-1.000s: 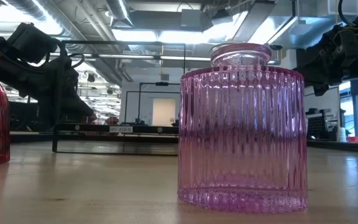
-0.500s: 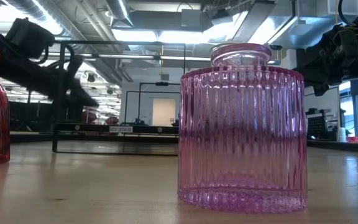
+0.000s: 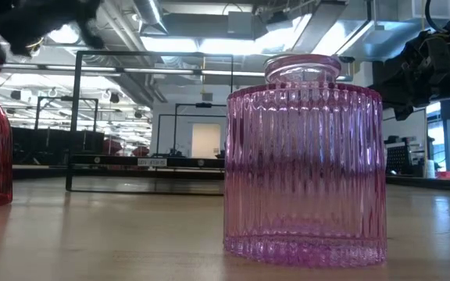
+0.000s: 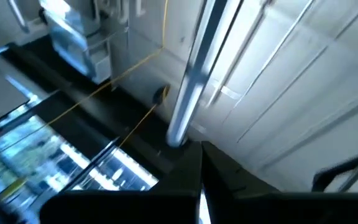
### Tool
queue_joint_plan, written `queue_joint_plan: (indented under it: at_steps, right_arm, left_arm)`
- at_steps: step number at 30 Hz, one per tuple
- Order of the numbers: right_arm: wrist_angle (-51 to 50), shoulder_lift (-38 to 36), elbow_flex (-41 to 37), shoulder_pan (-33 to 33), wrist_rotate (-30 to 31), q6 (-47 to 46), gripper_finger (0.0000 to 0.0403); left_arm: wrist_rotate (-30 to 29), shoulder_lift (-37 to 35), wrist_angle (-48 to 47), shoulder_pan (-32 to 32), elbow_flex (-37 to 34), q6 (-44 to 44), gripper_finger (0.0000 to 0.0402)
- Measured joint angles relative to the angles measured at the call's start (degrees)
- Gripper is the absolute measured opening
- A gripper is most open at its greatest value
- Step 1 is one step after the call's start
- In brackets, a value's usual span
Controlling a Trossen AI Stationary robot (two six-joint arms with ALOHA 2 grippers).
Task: Sort vases onto shelf
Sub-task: Put the transparent vase on the shelf
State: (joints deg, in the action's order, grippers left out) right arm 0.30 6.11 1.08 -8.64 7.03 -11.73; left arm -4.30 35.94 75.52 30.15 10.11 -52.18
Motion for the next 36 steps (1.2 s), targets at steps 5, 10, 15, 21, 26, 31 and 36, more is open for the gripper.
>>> queue_joint_plan:
  at_steps: [5,10,15,21,26,31,36]
  right_arm:
    - [-0.01,0.00,0.00,-0.01,0.00,0.00,0.0001]
    - [0.00,0.00,0.00,0.00,-0.02,0.00,0.0001]
    - [0.00,0.00,-0.01,-0.02,0.00,0.01,0.0001]
    - [0.00,0.02,0.00,0.00,-0.02,0.02,0.0001]
    - [0.00,0.02,-0.01,-0.02,-0.03,0.01,0.0001]
    - [0.02,0.02,0.00,0.00,0.00,0.00,0.0001]
    - [3.25,0.05,-0.31,0.00,-0.04,-12.15,0.0001]
  left_arm:
    - [-5.34,-0.02,0.27,-0.02,8.98,-7.19,0.0000]
    - [10.06,0.55,-8.72,0.57,21.34,6.17,0.0000]
    - [22.71,3.63,-50.03,0.56,40.52,14.20,0.0000]
    - [28.07,10.87,-94.99,-0.33,59.92,27.86,0.0000]
    - [24.50,15.68,-120.90,-0.37,68.73,31.21,0.0000]
    - [22.94,19.02,-131.85,-2.68,69.84,31.88,0.0000]
    - [22.86,20.62,-142.94,-8.56,69.92,32.51,0.0000]
